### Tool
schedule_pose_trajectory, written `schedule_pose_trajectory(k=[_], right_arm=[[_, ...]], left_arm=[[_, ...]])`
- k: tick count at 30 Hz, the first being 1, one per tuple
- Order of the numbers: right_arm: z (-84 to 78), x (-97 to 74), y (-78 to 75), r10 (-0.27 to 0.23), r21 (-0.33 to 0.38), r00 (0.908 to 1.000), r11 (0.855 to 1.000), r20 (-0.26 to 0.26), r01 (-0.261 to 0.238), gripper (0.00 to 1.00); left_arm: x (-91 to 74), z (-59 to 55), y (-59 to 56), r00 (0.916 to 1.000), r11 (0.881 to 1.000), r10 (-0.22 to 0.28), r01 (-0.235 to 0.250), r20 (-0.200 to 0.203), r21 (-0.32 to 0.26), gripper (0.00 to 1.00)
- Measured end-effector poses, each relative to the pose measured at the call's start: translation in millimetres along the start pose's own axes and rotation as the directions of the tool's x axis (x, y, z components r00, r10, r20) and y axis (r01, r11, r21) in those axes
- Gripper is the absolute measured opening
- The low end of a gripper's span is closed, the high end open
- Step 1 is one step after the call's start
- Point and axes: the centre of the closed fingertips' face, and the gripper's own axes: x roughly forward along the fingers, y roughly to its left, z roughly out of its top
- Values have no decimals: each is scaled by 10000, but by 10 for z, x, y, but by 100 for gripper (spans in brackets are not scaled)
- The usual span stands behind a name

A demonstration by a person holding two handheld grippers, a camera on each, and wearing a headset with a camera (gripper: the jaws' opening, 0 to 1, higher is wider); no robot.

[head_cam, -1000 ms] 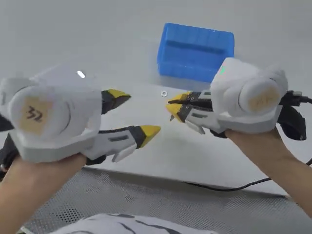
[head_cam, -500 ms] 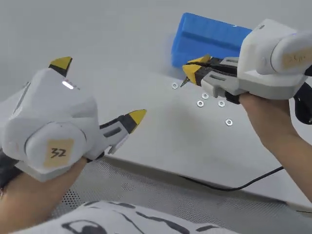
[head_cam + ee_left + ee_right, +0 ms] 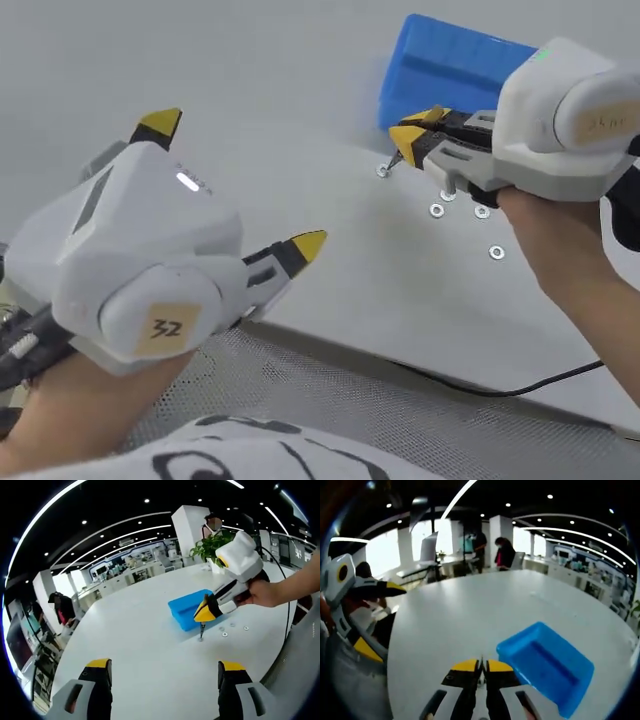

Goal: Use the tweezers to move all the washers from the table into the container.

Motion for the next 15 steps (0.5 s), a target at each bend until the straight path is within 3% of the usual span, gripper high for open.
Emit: schedule_pose_trajectory(k=[15], right_arm=[[40, 37, -31, 10, 312, 10000, 9995, 40, -11, 3]], left_arm=[[24, -33, 1, 9998, 9999, -14, 17, -219, 119, 91]])
